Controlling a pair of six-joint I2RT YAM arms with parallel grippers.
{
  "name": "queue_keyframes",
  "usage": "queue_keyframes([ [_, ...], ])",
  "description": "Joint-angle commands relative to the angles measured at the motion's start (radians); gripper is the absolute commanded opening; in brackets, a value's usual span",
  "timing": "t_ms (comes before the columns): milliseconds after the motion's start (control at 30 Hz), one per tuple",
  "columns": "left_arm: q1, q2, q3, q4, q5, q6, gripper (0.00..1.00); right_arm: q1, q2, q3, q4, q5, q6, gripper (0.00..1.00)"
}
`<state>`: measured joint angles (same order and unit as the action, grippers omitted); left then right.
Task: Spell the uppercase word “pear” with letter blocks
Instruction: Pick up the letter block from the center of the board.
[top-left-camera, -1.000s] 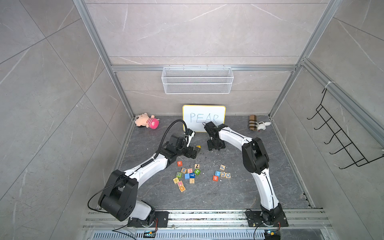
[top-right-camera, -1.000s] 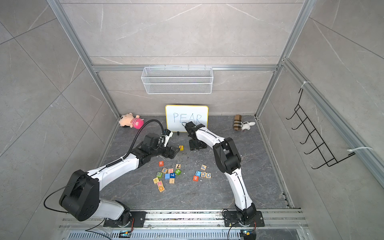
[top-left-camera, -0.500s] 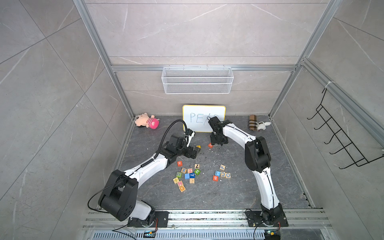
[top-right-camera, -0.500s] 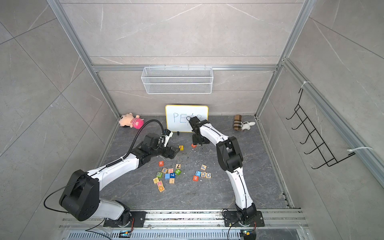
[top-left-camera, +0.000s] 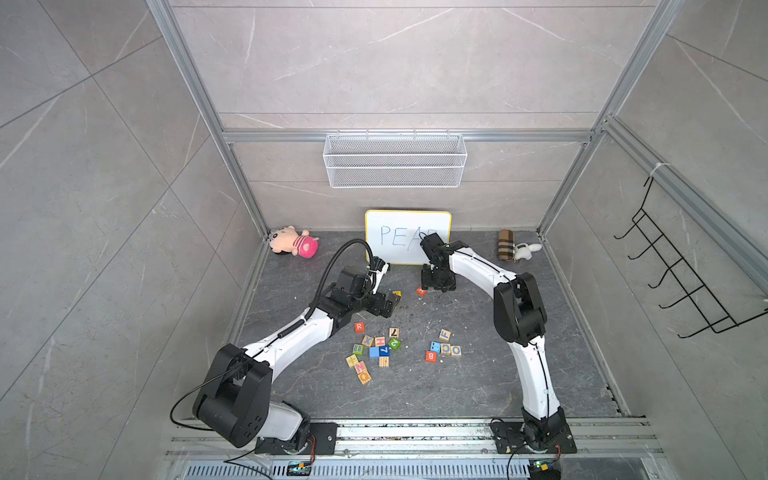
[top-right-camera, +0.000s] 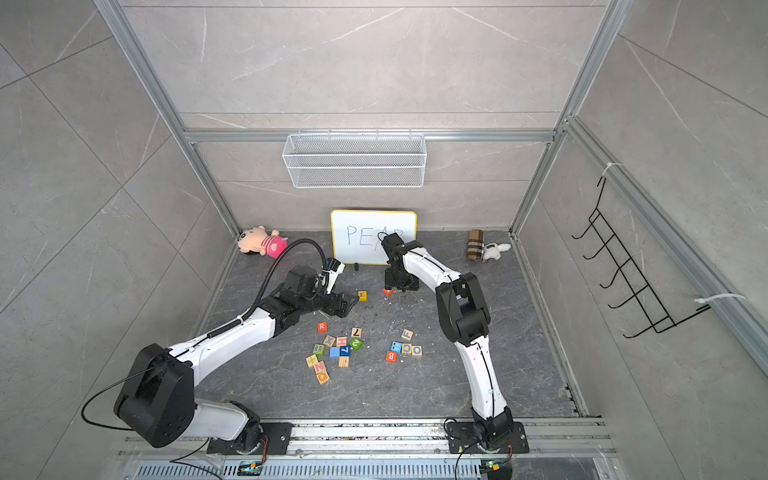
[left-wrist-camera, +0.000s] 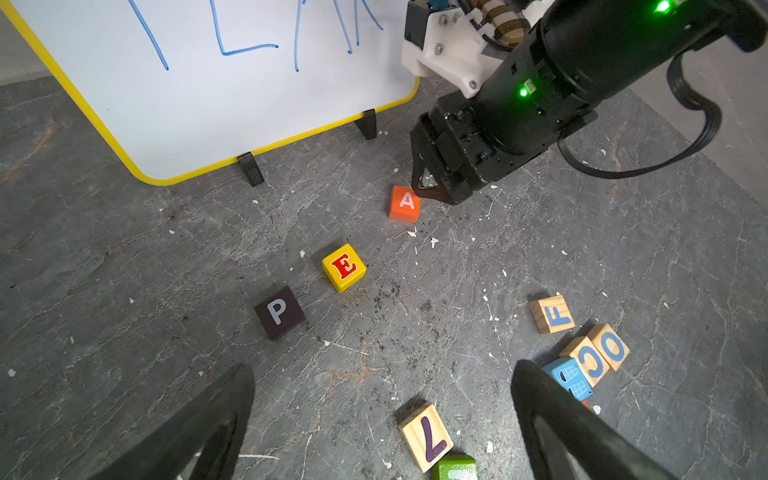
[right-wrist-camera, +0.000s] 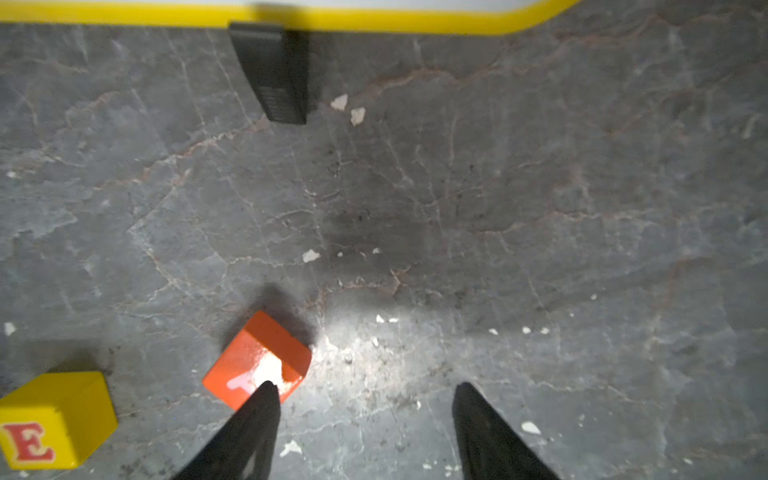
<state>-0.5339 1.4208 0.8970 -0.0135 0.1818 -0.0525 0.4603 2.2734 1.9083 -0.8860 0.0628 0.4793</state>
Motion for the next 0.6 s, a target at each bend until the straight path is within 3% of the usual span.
queue_keyframes([
  [0,0.005,-0.015,0.003,0.035,-0.008,0.012,0.99,0.013,-0.057,-0.013,0.004,-0.043,0.110,0.72],
  [167,0.005,0.013,0.028,0.033,0.020,0.029,1.00,0.024,-0.015,0.035,-0.026,-0.051,0.217,0.73],
  [333,0.004,0.014,0.026,0.045,0.029,0.032,1.00,0.058,0.136,0.292,-0.253,0.032,0.314,0.77],
  [567,0.003,0.000,0.012,0.041,0.034,0.034,1.00,0.084,0.230,0.423,-0.301,0.048,0.385,0.73],
])
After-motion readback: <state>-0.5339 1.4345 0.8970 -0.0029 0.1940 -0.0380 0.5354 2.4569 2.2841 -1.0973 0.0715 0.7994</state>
